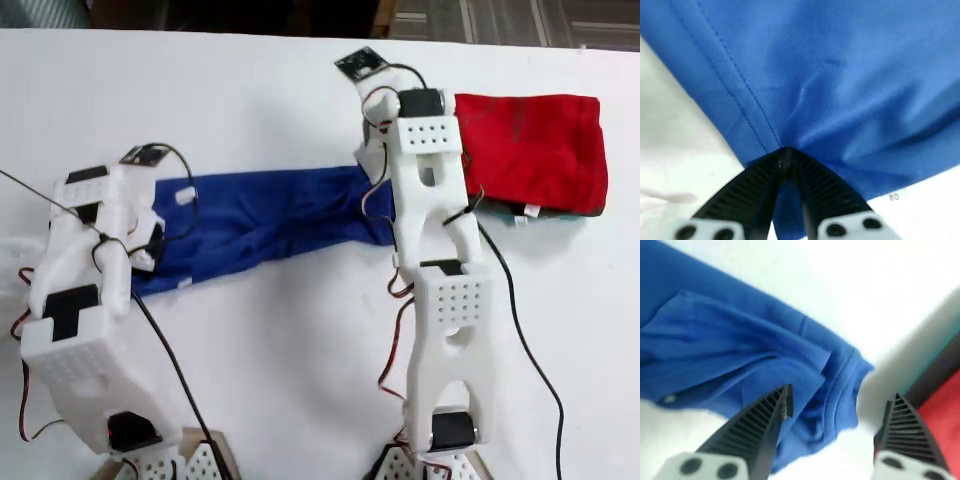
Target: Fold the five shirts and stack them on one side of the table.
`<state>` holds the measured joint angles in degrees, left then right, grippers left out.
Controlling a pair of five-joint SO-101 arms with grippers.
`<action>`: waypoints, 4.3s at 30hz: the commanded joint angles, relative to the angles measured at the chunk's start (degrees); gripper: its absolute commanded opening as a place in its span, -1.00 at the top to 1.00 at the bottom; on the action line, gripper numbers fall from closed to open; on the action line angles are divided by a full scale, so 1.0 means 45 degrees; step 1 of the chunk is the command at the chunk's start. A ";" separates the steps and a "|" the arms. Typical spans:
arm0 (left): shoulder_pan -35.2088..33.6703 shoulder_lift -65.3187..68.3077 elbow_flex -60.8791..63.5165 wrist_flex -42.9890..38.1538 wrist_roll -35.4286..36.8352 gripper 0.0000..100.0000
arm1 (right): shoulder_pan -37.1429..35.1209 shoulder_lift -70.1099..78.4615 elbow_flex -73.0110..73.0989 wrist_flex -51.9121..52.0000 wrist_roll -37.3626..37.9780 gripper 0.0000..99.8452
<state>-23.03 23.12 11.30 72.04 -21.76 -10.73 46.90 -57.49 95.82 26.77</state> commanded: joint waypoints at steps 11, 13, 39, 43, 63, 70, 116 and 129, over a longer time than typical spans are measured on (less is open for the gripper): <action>-0.0469 -0.0020 0.0029 -0.0664 0.0137 0.95 | -0.1045 -0.4757 0.5079 0.1221 -0.0117 0.80; -0.0469 -0.0020 0.0029 -0.0664 0.0137 0.95 | -0.0947 -0.5578 0.6603 0.1065 -0.0117 0.80; -0.0469 -0.0020 0.0029 -0.0664 0.0137 0.95 | 0.1358 -0.4523 1.0471 -0.5245 0.0821 0.97; -0.0469 -0.0020 0.0029 -0.0664 0.0137 0.95 | 0.1768 -0.4542 0.9221 -0.4542 0.0840 0.96; -0.0469 -0.0020 0.0029 -0.0664 0.0137 0.95 | 0.1553 -0.4855 0.6037 -0.1651 0.2501 0.48; -0.0469 -0.0020 0.0029 -0.0664 0.0137 0.95 | -0.0557 -0.4972 0.5626 -0.1592 -0.0527 0.80; -0.0469 -0.0020 0.0029 -0.0664 0.0137 0.95 | 0.0654 -0.1299 0.2559 0.1143 -0.0508 0.96; -0.0469 -0.0020 0.0029 -0.0645 0.0137 0.95 | 0.1280 -0.1319 0.4376 0.0752 0.0078 0.96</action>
<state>-23.12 23.12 11.30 72.04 -21.76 -5.80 45.67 -37.80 98.02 26.68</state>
